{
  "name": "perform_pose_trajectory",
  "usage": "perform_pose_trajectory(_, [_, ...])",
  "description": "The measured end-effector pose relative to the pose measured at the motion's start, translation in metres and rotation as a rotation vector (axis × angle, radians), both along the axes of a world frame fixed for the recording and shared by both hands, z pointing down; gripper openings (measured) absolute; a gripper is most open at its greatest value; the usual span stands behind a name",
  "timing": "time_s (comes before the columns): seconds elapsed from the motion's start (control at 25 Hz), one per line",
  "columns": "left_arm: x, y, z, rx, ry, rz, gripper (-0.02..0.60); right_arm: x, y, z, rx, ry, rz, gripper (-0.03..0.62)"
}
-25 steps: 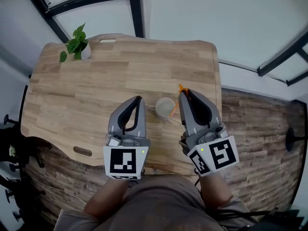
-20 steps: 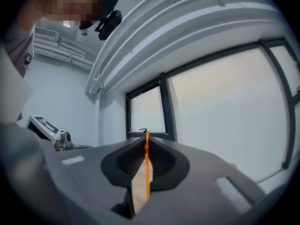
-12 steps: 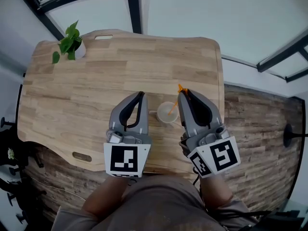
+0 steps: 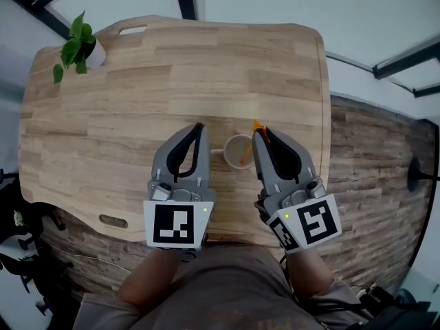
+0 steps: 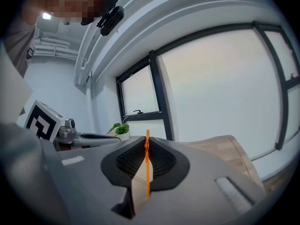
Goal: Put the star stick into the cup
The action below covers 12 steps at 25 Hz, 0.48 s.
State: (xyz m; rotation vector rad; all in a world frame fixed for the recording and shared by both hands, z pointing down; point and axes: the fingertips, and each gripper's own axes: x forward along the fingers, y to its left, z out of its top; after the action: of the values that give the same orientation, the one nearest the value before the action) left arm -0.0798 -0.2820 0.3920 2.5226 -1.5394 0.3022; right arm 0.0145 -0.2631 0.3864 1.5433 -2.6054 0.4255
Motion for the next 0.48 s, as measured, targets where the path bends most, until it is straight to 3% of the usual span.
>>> perform_pose_trajectory(0.48, [0.002, -0.006, 0.006, -0.011, 0.008, 0.014, 0.0, 0.002, 0.0, 0.01, -0.011, 0.051, 0.008, 0.076])
